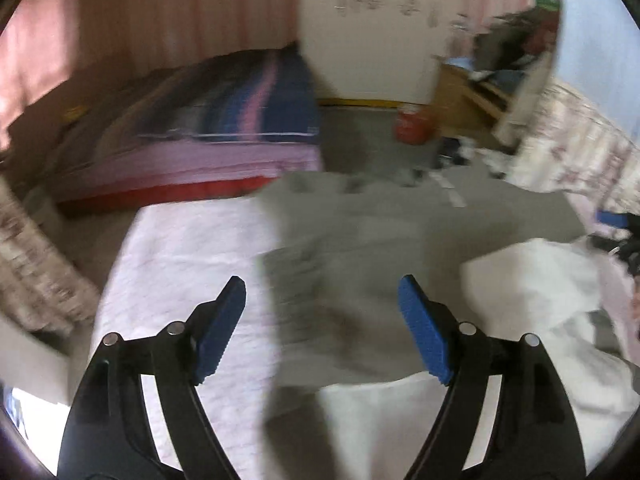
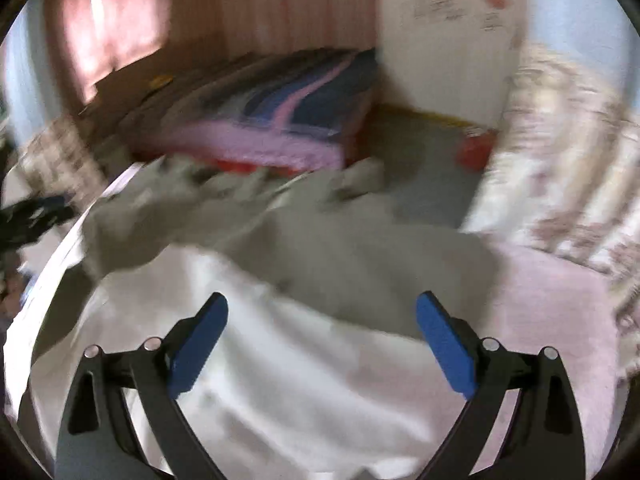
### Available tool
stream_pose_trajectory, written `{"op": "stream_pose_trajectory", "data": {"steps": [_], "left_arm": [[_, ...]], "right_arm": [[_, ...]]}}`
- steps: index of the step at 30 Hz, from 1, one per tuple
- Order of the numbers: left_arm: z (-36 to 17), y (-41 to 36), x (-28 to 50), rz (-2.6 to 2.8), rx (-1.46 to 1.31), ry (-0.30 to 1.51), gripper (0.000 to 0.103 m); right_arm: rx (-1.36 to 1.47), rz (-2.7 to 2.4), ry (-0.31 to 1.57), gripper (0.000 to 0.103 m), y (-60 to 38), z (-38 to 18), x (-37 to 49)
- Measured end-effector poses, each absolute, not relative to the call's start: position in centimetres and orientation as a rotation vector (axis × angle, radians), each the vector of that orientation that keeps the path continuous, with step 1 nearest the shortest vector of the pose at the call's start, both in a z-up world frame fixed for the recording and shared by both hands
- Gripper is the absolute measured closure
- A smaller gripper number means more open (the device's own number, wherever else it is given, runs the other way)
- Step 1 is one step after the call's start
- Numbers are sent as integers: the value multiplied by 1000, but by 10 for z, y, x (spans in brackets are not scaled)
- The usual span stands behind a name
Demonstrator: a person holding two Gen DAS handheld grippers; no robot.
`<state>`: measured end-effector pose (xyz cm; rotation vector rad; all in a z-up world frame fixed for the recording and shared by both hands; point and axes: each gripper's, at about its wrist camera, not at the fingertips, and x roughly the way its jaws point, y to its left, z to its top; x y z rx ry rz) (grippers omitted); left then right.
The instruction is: Fold large clothes
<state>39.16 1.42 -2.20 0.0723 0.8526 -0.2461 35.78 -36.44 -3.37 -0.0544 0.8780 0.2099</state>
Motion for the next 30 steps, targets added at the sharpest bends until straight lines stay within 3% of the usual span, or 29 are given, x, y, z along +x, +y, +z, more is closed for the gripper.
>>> {"op": "stream_pose_trajectory", "data": {"steps": [3, 5, 7, 9, 19, 23, 25, 26, 30], "left_arm": [[-44, -12, 406, -292, 121, 904, 23], [-71, -18, 417, -248, 198, 948, 22], [-95, -16, 425, -227, 255, 989, 22], [-111, -13, 427, -223, 273, 1025, 27], [-118, -17, 424, -238, 337, 986, 26], [-114, -18, 422, -210, 338, 981, 27], [-109, -19, 418, -167, 348, 974, 15], [-102, -18, 411, -101, 363, 954, 3], [-79, -18, 378, -103, 317, 913, 3]], "right_arm": [[-212, 275, 897, 9, -337, -57, 357], [-328, 248, 946, 23, -337, -82, 363], [-381, 236, 979, 27, -349, -101, 368], [-413, 236, 968, 27, -358, -106, 369], [-411, 198, 931, 27, -380, -111, 375], [-405, 147, 944, 25, -378, -109, 372], [-370, 112, 952, 23, -379, -98, 364], [-352, 99, 955, 19, -380, -91, 358], [-265, 83, 906, 6, -381, -52, 315]]}}
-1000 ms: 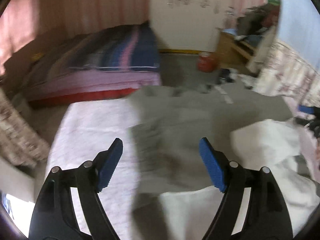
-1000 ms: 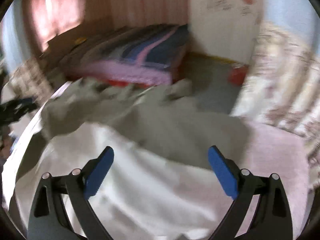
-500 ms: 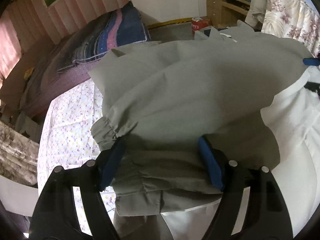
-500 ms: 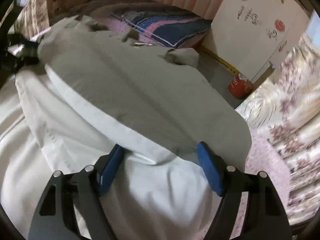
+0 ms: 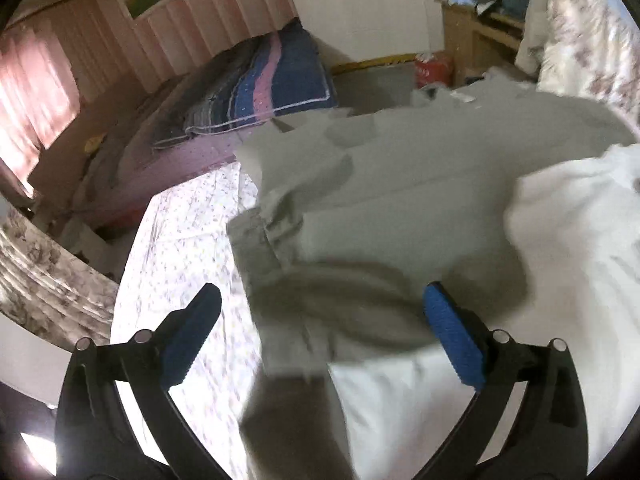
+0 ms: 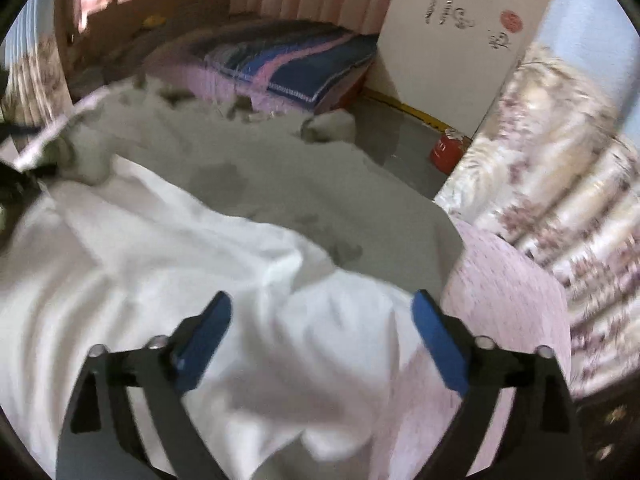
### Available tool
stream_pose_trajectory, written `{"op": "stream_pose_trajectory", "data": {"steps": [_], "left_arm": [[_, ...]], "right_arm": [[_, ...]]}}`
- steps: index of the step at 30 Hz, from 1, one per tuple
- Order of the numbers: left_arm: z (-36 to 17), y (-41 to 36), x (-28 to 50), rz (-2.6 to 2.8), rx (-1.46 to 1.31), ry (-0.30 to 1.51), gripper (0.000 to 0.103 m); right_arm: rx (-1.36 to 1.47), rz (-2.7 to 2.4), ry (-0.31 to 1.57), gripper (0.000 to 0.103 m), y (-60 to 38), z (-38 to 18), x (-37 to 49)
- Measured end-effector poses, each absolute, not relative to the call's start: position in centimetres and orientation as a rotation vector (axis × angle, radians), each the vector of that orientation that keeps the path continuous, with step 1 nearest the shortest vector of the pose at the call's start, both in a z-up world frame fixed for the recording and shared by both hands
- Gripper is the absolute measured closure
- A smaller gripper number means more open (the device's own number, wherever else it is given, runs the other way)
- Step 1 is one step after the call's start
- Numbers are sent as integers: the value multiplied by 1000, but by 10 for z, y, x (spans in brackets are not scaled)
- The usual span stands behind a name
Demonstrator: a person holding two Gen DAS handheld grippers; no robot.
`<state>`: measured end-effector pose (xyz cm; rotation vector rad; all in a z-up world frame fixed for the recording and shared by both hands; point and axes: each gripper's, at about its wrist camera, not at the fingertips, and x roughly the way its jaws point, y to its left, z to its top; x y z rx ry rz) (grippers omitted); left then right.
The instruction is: Fold large clothes
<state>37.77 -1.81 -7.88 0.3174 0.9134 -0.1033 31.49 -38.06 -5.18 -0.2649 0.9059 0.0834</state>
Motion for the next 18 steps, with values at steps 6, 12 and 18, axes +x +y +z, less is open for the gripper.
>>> {"op": "stream_pose_trajectory", "data": {"steps": [6, 12, 18], "left_arm": [[-61, -19, 316, -111, 206, 926, 3], [-42, -12, 246, -118, 70, 874, 3], [-56, 6, 175, -53, 39, 851, 3]], "right_arm": [[-271, -72, 760, 2, -369, -10, 239], [-112, -36, 746, 2, -365, -7, 174], [-77, -126, 709, 2, -362, -33, 100]]}}
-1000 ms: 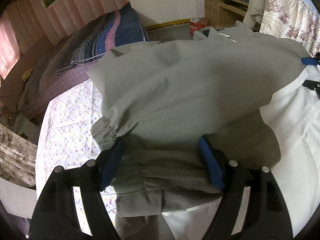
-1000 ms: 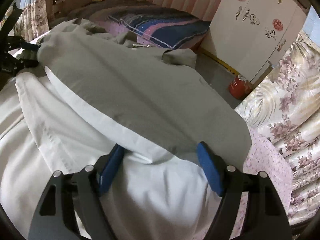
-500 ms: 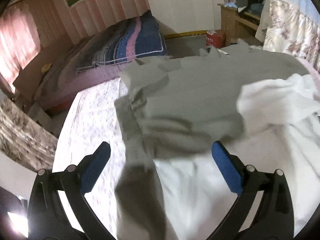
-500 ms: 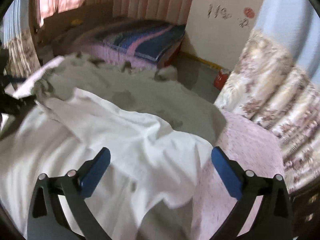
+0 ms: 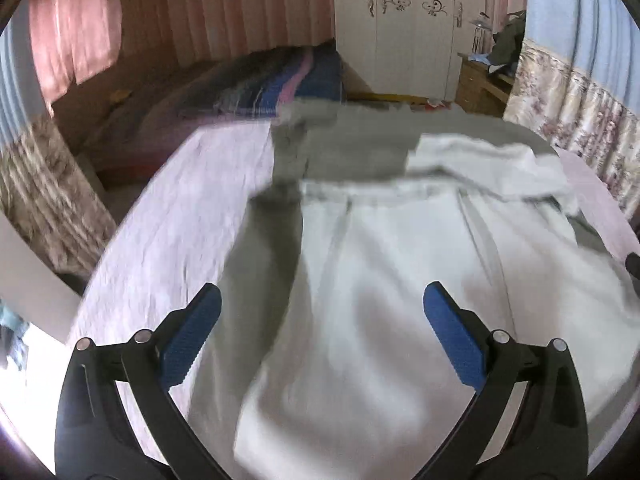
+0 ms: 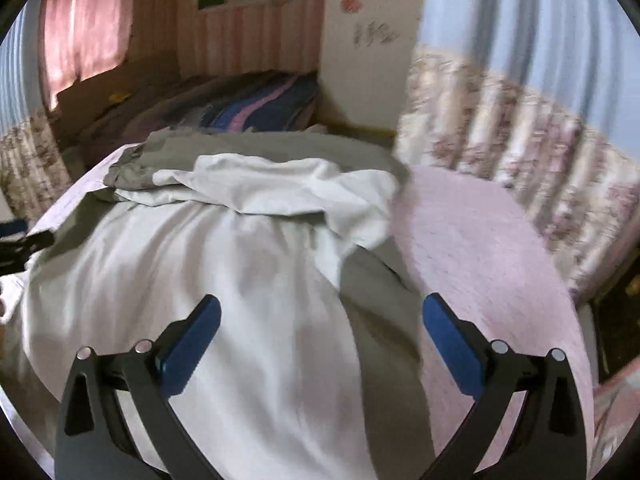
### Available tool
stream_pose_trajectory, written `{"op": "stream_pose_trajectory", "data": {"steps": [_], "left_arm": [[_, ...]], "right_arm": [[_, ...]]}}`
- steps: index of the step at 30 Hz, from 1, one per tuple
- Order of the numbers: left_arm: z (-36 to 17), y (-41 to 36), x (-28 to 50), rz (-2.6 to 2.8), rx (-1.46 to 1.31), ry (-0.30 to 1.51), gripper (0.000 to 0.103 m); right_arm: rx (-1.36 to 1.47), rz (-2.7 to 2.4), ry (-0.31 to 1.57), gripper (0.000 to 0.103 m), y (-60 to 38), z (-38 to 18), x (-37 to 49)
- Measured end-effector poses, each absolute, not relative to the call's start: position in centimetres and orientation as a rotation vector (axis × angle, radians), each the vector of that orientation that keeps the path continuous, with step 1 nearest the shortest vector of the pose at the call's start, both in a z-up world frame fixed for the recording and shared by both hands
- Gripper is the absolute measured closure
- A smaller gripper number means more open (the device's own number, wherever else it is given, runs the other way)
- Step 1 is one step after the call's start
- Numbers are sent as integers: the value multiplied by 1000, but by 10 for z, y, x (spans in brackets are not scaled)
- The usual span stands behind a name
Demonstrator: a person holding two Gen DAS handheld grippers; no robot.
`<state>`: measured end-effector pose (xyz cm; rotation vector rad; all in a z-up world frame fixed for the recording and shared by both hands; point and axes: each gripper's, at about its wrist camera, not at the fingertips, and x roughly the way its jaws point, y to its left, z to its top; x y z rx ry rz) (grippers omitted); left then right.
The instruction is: Fold large clothes
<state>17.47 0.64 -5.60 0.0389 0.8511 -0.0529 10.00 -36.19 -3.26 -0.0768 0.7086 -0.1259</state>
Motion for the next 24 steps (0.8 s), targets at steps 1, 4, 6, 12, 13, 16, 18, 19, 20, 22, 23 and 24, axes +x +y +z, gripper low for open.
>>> {"op": "stream_pose_trajectory", "data": {"steps": [1, 4, 6, 12, 13, 16, 18, 19, 20, 22, 23, 24], "left_arm": [[-60, 11, 166, -53, 24, 862, 3], [-73, 31, 140, -26, -15, 920, 3], [-78, 51, 124, -20, -88, 929, 3], [-87, 74, 95, -22, -147, 923, 3], [-89, 74, 92, -18, -134, 925, 3], [-97, 76, 89, -19, -123, 943, 3], [-102, 75, 87, -35, -137, 958, 3], [-104, 74, 87, -48, -144, 964, 3], [-104, 72, 87, -56, -144, 963, 3], [-102, 66, 87, -65, -128, 952, 3], [-100, 64, 86, -72, -122, 946, 3], [-98, 62, 85, -78, -116, 938, 3]], "right_arm": [[-74, -154, 687, 2, -364, -33, 87], [-24, -210, 684, 2, -383, -38, 56], [12, -241, 701, 2, -402, -41, 43], [50, -276, 701, 2, -427, -45, 6], [47, -272, 716, 2, -432, -46, 0], [85, -268, 757, 4, -450, -53, -9], [167, -201, 786, 15, -459, -58, -11], [211, -139, 796, 16, -460, -62, -8], [232, -78, 807, 17, -458, -67, -4], [194, -40, 837, 21, -448, -78, 12], [172, -24, 847, 46, -443, -81, 19], [169, 7, 864, 60, -438, -84, 26]]}}
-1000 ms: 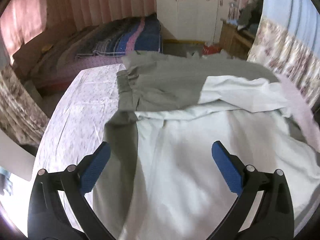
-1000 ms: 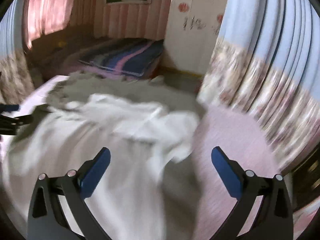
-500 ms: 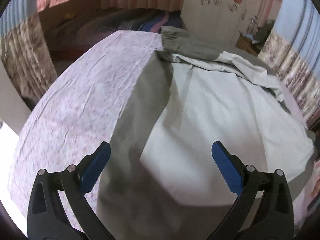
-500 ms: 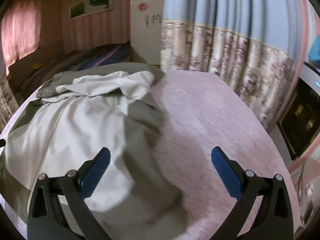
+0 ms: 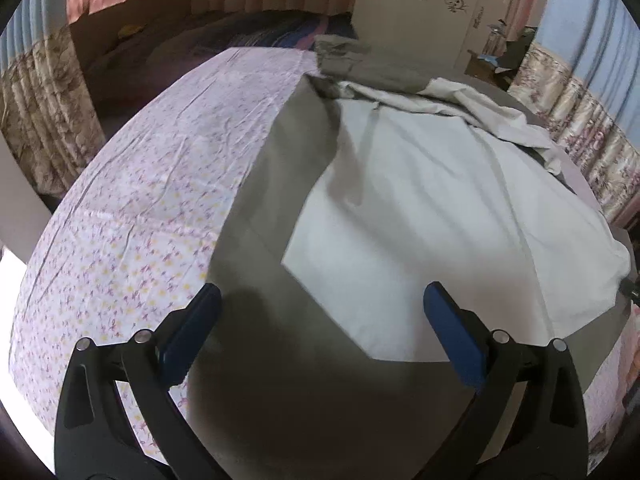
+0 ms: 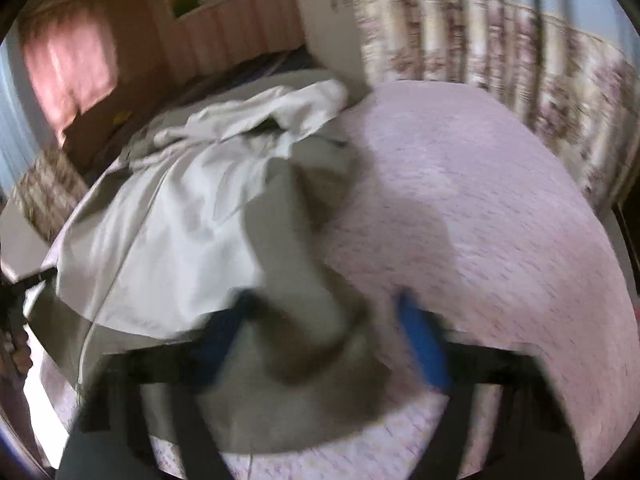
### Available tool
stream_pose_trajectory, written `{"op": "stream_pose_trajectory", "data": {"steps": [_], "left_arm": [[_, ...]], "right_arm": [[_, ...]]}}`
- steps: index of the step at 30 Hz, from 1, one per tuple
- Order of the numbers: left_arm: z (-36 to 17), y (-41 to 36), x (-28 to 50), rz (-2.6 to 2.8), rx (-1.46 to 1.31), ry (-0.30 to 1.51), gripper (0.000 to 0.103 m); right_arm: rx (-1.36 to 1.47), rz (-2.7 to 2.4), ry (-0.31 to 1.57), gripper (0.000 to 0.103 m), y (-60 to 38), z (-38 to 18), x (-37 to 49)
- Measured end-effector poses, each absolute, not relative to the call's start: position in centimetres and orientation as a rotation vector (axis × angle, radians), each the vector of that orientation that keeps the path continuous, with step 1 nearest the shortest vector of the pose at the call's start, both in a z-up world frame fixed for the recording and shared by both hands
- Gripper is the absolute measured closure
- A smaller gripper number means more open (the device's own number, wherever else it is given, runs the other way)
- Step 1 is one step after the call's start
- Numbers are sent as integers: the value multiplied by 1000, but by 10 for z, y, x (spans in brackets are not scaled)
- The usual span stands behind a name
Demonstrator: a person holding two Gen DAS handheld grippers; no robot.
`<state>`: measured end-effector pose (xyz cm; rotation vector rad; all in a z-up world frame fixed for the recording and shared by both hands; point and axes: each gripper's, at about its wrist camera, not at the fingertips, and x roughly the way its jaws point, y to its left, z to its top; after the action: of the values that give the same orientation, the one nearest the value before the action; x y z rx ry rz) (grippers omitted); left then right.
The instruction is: Fold large clothes
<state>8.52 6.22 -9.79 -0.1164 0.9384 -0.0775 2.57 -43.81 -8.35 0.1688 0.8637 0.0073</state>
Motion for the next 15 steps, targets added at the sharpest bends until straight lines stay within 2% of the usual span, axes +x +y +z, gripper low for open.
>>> {"op": "stream_pose_trajectory", "data": {"steps": [1, 2, 3, 6, 10, 13, 15], "left_arm": [[-95, 60, 84, -80, -110, 931, 3], [-92, 59, 83, -83, -97, 920, 3], [-90, 57, 81, -81, -82, 913, 3], [-83, 58, 74, -60, -42, 894, 3], [-74, 66, 66, -51, -30, 887, 3], [-68, 71, 57, -77, -35, 871, 3], [-70, 70, 56, -91, -30, 871, 3]], "right_arm": [[177, 28, 884, 71, -433, -85, 32], [175, 43, 896, 87, -428, -85, 34], [174, 68, 906, 91, -424, -84, 35], [252, 150, 877, 95, -420, -67, 22], [449, 276, 734, 101, -436, -10, -22], [314, 122, 742, 101, -440, 0, -35], [158, -49, 821, 96, -435, -25, -26]]}}
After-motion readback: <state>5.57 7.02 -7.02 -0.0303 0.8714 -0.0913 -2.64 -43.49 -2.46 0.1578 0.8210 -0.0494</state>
